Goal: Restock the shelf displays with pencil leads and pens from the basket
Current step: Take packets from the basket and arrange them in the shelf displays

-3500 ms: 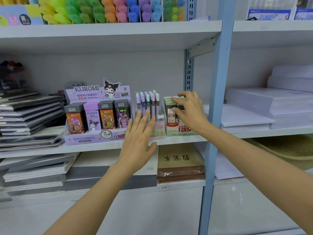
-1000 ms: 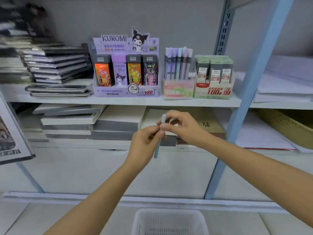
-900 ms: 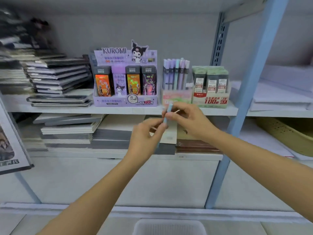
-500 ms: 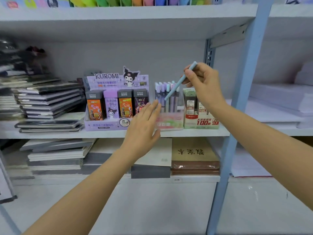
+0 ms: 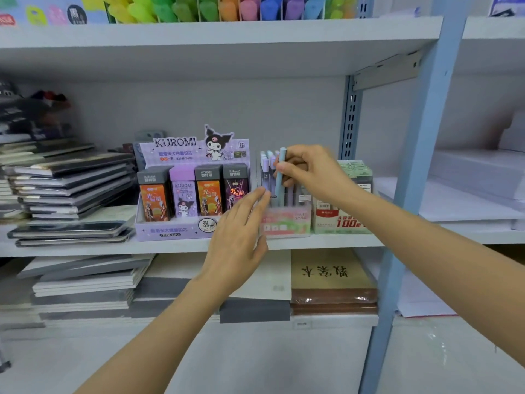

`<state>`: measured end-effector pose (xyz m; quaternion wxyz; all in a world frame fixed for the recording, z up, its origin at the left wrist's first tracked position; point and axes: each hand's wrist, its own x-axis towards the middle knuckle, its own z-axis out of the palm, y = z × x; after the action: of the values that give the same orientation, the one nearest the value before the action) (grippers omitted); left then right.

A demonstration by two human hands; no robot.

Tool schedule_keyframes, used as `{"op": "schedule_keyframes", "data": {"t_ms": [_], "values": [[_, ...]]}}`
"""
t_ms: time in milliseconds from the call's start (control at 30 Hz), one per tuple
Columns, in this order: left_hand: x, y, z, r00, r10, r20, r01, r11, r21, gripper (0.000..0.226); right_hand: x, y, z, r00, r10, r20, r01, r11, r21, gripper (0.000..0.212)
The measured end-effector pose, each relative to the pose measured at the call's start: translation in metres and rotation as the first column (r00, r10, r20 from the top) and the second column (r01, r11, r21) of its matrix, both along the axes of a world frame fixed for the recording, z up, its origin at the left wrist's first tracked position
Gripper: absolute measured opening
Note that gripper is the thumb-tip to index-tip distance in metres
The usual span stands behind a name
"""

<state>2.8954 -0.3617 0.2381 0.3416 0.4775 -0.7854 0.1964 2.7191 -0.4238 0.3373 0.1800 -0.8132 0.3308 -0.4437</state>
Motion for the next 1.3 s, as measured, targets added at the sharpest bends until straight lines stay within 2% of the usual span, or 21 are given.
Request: {"op": "schedule_keyframes", "data": {"t_ms": [67, 133, 200, 300, 533, 600, 667, 733, 833, 900, 967, 1033, 1100, 1167, 1300], "values": [[0.001, -0.003, -0.002, 1.000, -0.008, -0.010, 0.008, 1.000, -0.008, 0.072, 0.002, -0.003, 0.002, 0.996, -0.002, -0.092, 0.007, 0.998, 0.057, 0.014], [0.002, -0.005, -0.003, 1.000, -0.016, -0.011, 0.016, 1.000, -0.017, 0.071, 0.003, -0.007, 0.002, 0.993, -0.032, -0.112, 0.037, 0.998, 0.047, 0.022], [0.003, -0.006, -0.003, 1.000, -0.023, -0.016, 0.022, 1.000, -0.022, 0.071, 0.007, -0.008, -0.002, 0.994, -0.078, -0.076, 0.072, 0.995, -0.074, 0.032], [0.003, -0.008, -0.003, 0.999, -0.032, -0.031, 0.031, 0.999, -0.028, 0.069, 0.016, -0.010, -0.015, 0.990, -0.138, -0.036, 0.124, 0.958, -0.257, 0.029], [0.011, -0.008, 0.004, 0.997, -0.064, -0.039, 0.062, 0.997, -0.036, 0.070, 0.007, -0.016, -0.016, 0.971, -0.238, -0.024, 0.203, 0.874, -0.442, 0.044], [0.012, -0.011, 0.008, 0.998, -0.040, -0.052, 0.040, 0.999, -0.005, 0.074, 0.006, -0.020, -0.005, 0.942, -0.283, -0.182, 0.186, 0.889, -0.419, 0.055], [0.009, -0.015, 0.010, 0.998, -0.030, -0.049, 0.032, 0.998, 0.045, 0.076, 0.010, -0.024, 0.002, 0.862, -0.334, -0.381, 0.193, 0.912, -0.362, 0.065], [0.007, -0.018, 0.011, 0.998, -0.033, -0.059, 0.038, 0.996, 0.075, 0.075, 0.012, -0.027, 0.002, 0.811, -0.336, -0.480, 0.186, 0.924, -0.334, 0.066], [0.007, -0.018, 0.016, 0.993, -0.042, -0.111, 0.049, 0.997, 0.066, 0.071, 0.006, -0.025, 0.002, 0.862, -0.207, -0.462, 0.086, 0.959, -0.269, 0.061], [0.008, -0.019, 0.025, 0.990, -0.046, -0.136, 0.053, 0.997, 0.048, 0.071, -0.004, -0.023, 0.004, 0.907, -0.135, -0.399, 0.056, 0.977, -0.204, 0.062], [0.008, -0.026, 0.040, 0.990, -0.033, -0.136, 0.038, 0.999, 0.032, 0.076, -0.014, -0.024, 0.007, 0.928, -0.184, -0.324, 0.120, 0.971, -0.207, 0.064], [0.006, -0.038, 0.058, 0.995, 0.000, -0.095, 0.008, 0.996, 0.085, 0.084, -0.022, -0.027, 0.008, 0.881, -0.282, -0.381, 0.205, 0.951, -0.231, 0.066], [0.005, -0.051, 0.071, 0.999, 0.018, -0.038, -0.011, 0.983, 0.181, 0.087, -0.022, -0.030, 0.005, 0.833, -0.307, -0.460, 0.215, 0.946, -0.241, 0.065], [0.004, -0.061, 0.076, 1.000, -0.010, -0.028, 0.017, 0.971, 0.237, 0.079, -0.018, -0.031, 0.001, 0.839, -0.295, -0.458, 0.198, 0.948, -0.248, 0.061], [0.003, -0.065, 0.080, 0.999, -0.032, -0.030, 0.038, 0.974, 0.223, 0.061, -0.015, -0.031, 0.002, 0.854, -0.236, -0.464, 0.146, 0.964, -0.222, 0.061]]}}
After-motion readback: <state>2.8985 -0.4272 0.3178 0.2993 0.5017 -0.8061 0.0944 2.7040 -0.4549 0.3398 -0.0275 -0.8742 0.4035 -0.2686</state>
